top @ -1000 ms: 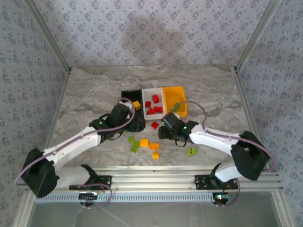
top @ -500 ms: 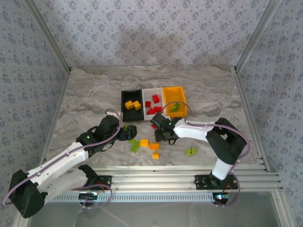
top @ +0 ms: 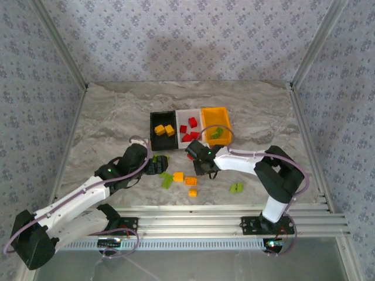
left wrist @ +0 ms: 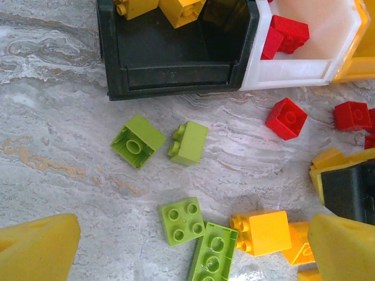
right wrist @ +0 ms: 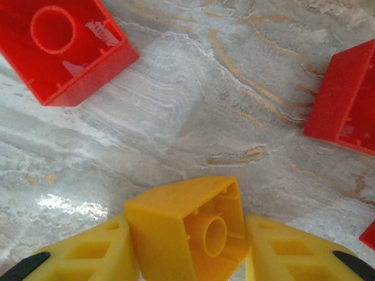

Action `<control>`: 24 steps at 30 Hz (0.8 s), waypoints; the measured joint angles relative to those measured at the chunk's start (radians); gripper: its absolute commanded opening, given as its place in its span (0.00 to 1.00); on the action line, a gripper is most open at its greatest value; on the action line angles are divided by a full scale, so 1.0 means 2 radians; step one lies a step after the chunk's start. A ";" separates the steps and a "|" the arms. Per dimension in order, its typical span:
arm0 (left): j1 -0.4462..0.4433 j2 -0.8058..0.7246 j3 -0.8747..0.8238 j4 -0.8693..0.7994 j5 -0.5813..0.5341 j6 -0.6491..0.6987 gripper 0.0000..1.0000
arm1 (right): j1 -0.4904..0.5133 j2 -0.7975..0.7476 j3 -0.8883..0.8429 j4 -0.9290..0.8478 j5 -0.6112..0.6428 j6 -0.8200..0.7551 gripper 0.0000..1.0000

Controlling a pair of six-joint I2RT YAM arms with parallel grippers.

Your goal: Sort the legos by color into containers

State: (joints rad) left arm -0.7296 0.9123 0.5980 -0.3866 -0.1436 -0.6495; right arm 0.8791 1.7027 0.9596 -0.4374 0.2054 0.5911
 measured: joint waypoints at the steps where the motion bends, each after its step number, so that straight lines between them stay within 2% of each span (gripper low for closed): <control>1: 0.000 0.000 -0.001 0.000 0.000 0.000 1.00 | 0.000 -0.003 -0.002 0.003 0.000 -0.002 0.36; 8: 0.000 -0.007 -0.010 -0.004 -0.006 -0.006 1.00 | 0.010 -0.066 -0.004 0.011 0.000 -0.015 0.36; 12: 0.000 -0.021 -0.019 -0.004 -0.009 -0.009 1.00 | 0.015 -0.070 0.045 0.002 -0.002 -0.027 0.36; 16: 0.000 -0.028 -0.027 -0.004 -0.013 -0.013 1.00 | 0.015 -0.025 0.149 -0.001 -0.013 -0.040 0.36; 24: 0.000 -0.048 -0.037 -0.015 -0.015 -0.018 1.00 | 0.009 0.133 0.343 -0.009 -0.047 -0.051 0.37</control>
State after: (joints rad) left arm -0.7296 0.8158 0.5247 -0.4164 -0.1738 -0.6846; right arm 0.8967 1.9690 1.6455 -0.4549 0.1120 0.4881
